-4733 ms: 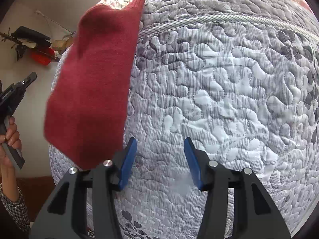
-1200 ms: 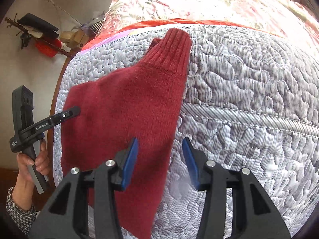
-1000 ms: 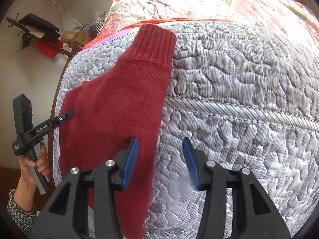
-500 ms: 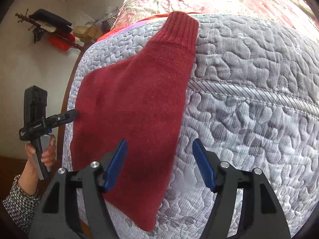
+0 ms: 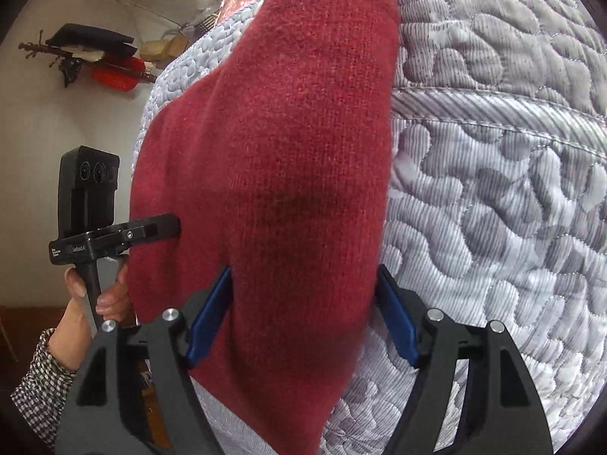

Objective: Fold small clothes

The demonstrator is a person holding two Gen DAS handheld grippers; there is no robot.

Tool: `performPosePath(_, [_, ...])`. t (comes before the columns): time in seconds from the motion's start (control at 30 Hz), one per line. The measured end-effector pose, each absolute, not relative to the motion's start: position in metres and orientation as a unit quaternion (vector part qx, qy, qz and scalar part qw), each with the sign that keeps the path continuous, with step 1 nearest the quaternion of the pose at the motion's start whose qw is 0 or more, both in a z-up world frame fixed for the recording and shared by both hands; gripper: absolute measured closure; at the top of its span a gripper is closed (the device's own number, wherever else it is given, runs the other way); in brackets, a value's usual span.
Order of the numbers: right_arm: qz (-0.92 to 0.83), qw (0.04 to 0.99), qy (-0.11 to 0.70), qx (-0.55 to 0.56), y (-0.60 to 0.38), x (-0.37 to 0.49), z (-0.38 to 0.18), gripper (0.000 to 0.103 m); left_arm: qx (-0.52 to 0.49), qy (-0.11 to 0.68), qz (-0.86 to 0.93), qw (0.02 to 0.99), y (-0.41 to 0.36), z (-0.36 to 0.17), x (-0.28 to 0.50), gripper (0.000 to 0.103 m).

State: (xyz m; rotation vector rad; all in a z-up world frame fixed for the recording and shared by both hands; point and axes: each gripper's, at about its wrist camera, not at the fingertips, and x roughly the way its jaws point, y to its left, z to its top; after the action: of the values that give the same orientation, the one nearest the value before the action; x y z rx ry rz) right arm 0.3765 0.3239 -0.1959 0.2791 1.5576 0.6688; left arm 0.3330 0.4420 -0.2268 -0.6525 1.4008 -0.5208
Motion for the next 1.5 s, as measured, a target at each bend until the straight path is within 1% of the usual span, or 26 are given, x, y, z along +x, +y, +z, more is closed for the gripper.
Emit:
performPosePath(0.03, [0.297,0.648,0.689,0.130,0.325,0.377,-0.200,0.030,-0.289,0.627,-0.233,0.685,0.440,-0.227,0.332,0.031])
performPosePath(0.07, [0.299,0.645,0.690,0.136,0.326,0.377,-0.202,0.036,-0.288,0.628,-0.235,0.684,0.438,-0.227,0.331,0.037])
performPosePath(0.1, [0.299,0.645,0.689,0.139,0.327,0.377,-0.203,0.040,-0.288,0.626,-0.234,0.686,0.438,-0.226,0.329,0.047])
performPosePath(0.13, [0.300,0.649,0.686,0.136,0.326,0.376,-0.201,0.043,-0.290,0.623,-0.236,0.687,0.439,-0.225,0.326,0.051])
performPosePath(0.2, [0.311,0.653,0.677,0.135,0.325,0.373,-0.195,0.054,-0.288,0.618,-0.235,0.693,0.439,-0.221,0.323,0.053])
performPosePath(0.27, [0.320,0.653,0.670,0.147,0.320,0.371,-0.187,0.060,-0.286,0.611,-0.236,0.699,0.437,-0.214,0.319,0.055])
performPosePath(0.4, [0.333,0.662,0.654,0.154,0.309,0.360,-0.165,0.062,-0.287,0.598,-0.238,0.710,0.428,-0.196,0.308,0.058])
performPosePath(0.6, [0.347,0.678,0.628,0.159,0.257,0.331,-0.125,0.063,-0.294,0.583,-0.274,0.706,0.393,-0.163,0.281,0.058])
performPosePath(0.77, [0.338,0.685,0.625,0.165,0.193,0.299,-0.103,0.062,-0.264,0.580,-0.308,0.707,0.333,-0.138,0.262,0.058])
performPosePath(0.9, [0.316,0.694,0.624,0.168,0.145,0.277,-0.098,0.062,-0.250,0.589,-0.323,0.698,0.283,-0.137,0.255,0.058])
performPosePath(1.03, [0.295,0.696,0.631,0.174,0.104,0.261,-0.111,0.062,-0.229,0.600,-0.325,0.694,0.239,-0.145,0.248,0.058])
performPosePath(1.2, [0.264,0.681,0.657,0.187,0.066,0.265,-0.154,0.061,-0.212,0.619,-0.299,0.695,0.195,-0.182,0.251,0.056])
performPosePath(1.33, [0.259,0.666,0.663,0.222,0.050,0.271,-0.187,0.060,-0.206,0.611,-0.269,0.716,0.180,-0.202,0.253,0.051])
performPosePath(1.43, [0.266,0.666,0.660,0.225,0.048,0.271,-0.194,0.058,-0.197,0.603,-0.257,0.729,0.180,-0.205,0.246,0.047])
performPosePath(1.47, [0.269,0.667,0.657,0.225,0.048,0.270,-0.194,0.055,-0.193,0.601,-0.252,0.733,0.181,-0.202,0.244,0.046])
performPosePath(1.5, [0.269,0.668,0.657,0.224,0.057,0.273,-0.191,0.051,-0.191,0.601,-0.246,0.736,0.181,-0.199,0.243,0.043])
